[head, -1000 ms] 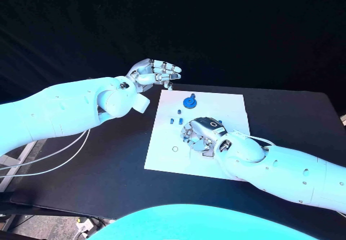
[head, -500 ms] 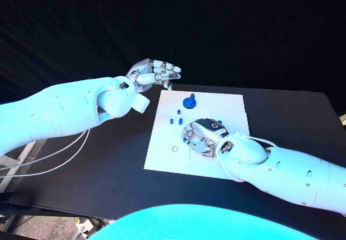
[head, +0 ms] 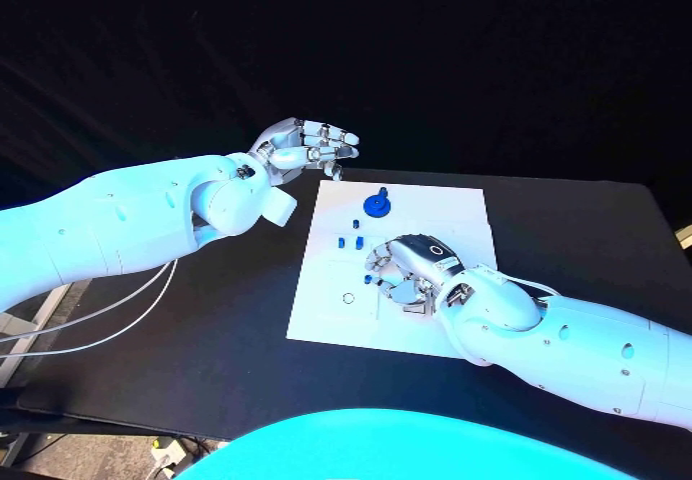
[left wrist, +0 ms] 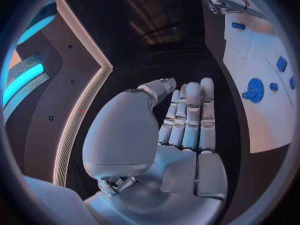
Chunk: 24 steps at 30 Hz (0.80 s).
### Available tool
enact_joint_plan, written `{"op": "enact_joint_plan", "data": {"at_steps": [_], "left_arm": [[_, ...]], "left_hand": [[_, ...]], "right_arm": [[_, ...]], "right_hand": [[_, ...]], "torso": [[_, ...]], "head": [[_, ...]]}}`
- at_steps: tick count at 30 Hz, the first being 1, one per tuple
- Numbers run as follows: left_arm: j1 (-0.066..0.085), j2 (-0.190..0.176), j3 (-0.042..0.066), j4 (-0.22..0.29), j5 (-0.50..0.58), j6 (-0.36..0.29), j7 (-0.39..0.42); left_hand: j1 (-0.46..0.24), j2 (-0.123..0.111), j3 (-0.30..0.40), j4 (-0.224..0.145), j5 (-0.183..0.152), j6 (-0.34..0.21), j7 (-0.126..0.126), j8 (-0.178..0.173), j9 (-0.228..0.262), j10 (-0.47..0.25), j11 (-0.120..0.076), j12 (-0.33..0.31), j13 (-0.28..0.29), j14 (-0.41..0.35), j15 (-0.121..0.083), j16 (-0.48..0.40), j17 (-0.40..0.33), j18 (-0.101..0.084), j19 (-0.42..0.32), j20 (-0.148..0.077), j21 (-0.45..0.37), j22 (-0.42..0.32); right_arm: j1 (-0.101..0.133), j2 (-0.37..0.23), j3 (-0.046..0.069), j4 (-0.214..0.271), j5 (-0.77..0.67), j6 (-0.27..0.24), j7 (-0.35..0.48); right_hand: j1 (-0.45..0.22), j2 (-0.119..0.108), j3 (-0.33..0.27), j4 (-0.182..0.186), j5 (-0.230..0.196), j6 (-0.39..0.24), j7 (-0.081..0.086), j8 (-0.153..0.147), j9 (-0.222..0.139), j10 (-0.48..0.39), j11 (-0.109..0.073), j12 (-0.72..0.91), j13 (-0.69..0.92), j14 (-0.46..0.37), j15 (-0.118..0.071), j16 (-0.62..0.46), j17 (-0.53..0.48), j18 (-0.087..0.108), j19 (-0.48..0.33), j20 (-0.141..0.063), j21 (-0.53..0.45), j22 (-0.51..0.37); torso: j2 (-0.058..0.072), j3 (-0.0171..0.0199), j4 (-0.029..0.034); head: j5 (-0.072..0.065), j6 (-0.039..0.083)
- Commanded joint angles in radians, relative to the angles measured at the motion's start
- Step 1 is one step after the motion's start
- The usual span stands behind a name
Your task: Assemble the parts on the task board
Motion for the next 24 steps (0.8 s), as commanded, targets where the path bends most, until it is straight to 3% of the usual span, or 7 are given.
{"op": "enact_joint_plan", "data": {"at_steps": [1, 9, 19, 21, 23, 24], "left_arm": [[0.001, 0.002, 0.0, 0.0, 0.002, 0.003, 0.0], [0.001, 0.001, 0.0, -0.001, 0.003, 0.004, 0.001], [0.001, -0.002, -0.001, 0.0, 0.007, 0.003, 0.002], [0.001, -0.001, -0.001, 0.0, 0.007, 0.003, 0.002], [0.001, 0.0, -0.001, -0.001, 0.008, 0.003, 0.002], [0.001, 0.001, -0.001, -0.001, 0.008, 0.003, 0.002]], "left_hand": [[-0.005, 0.009, -0.005, 0.002, -0.002, -0.012, 0.005, 0.016, 0.018, -0.017, -0.002, 0.014, 0.015, -0.007, 0.0, -0.011, -0.011, -0.002, -0.008, 0.003, -0.013, -0.009], [-0.005, 0.011, -0.006, 0.002, -0.002, -0.014, 0.005, 0.018, 0.018, -0.018, -0.002, 0.017, 0.016, -0.008, -0.001, -0.012, -0.011, -0.002, -0.008, 0.003, -0.014, -0.01], [-0.007, 0.01, -0.008, 0.004, -0.003, -0.015, 0.005, 0.019, 0.018, -0.019, -0.001, 0.018, 0.016, -0.008, 0.0, -0.012, -0.011, -0.002, -0.008, 0.004, -0.015, -0.011], [-0.007, 0.01, -0.008, 0.004, -0.003, -0.015, 0.005, 0.019, 0.018, -0.019, -0.001, 0.018, 0.016, -0.008, 0.0, -0.012, -0.011, -0.002, -0.008, 0.004, -0.015, -0.011], [-0.007, 0.01, -0.008, 0.004, -0.003, -0.015, 0.005, 0.019, 0.018, -0.019, -0.001, 0.018, 0.016, -0.008, 0.0, -0.012, -0.011, -0.002, -0.008, 0.004, -0.015, -0.011], [-0.007, 0.01, -0.008, 0.004, -0.003, -0.015, 0.005, 0.019, 0.018, -0.019, -0.001, 0.018, 0.016, -0.008, 0.0, -0.012, -0.011, -0.002, -0.008, 0.004, -0.015, -0.011]], "right_arm": [[0.005, -0.016, 0.0, 0.018, -0.001, -0.006, 0.0], [0.046, -0.101, 0.004, 0.077, 0.057, 0.015, 0.006], [0.149, -0.217, 0.011, 0.096, 0.188, 0.1, 0.048], [0.163, -0.228, 0.012, 0.089, 0.197, 0.117, 0.052], [0.171, -0.232, 0.013, 0.078, 0.199, 0.132, 0.054], [0.175, -0.233, 0.014, 0.072, 0.198, 0.142, 0.054]], "right_hand": [[0.004, -0.021, -0.013, 0.002, 0.005, -0.018, 0.0, -0.016, 0.0, -0.036, -0.004, 0.01, 0.002, 0.029, 0.005, 0.016, -0.007, -0.001, -0.014, -0.001, -0.024, -0.01], [0.005, -0.025, -0.016, 0.002, 0.005, -0.024, 0.0, -0.021, -0.001, -0.041, -0.004, 0.013, 0.001, 0.027, 0.006, 0.013, -0.013, -0.001, -0.014, -0.001, -0.025, -0.01], [0.011, -0.041, -0.064, 0.013, 0.005, -0.054, 0.003, -0.049, -0.012, -0.095, 0.003, 0.023, -0.006, 0.013, 0.012, 0.0, -0.045, 0.01, -0.039, 0.005, -0.08, -0.05], [0.024, -0.037, -0.137, 0.027, 0.037, -0.072, -0.006, -0.065, -0.017, -0.135, 0.01, 0.036, -0.012, 0.003, 0.018, -0.005, -0.063, 0.015, -0.052, 0.011, -0.11, -0.07], [0.047, -0.027, -0.195, 0.037, 0.038, -0.083, -0.011, -0.076, -0.021, -0.157, 0.012, 0.047, -0.016, -0.001, 0.021, -0.005, -0.072, 0.017, -0.055, 0.013, -0.123, -0.079], [0.087, -0.011, -0.293, 0.06, 0.041, -0.091, -0.019, -0.089, -0.026, -0.181, 0.016, 0.067, -0.022, -0.006, 0.024, -0.004, -0.083, 0.019, -0.058, 0.018, -0.139, -0.088]], "torso": [[-0.001, -0.0005, -0.0007], [-0.002, -0.0013, -0.0028], [-0.003, -0.0021, -0.0028], [-0.003, -0.0025, -0.0032], [-0.003, -0.002, -0.0022], [-0.003, -0.0019, -0.0017]], "head": [[-0.004, 0.0], [-0.024, 0.0], [-0.049, 0.0], [-0.049, 0.0], [-0.051, 0.0], [-0.052, 0.001]]}}
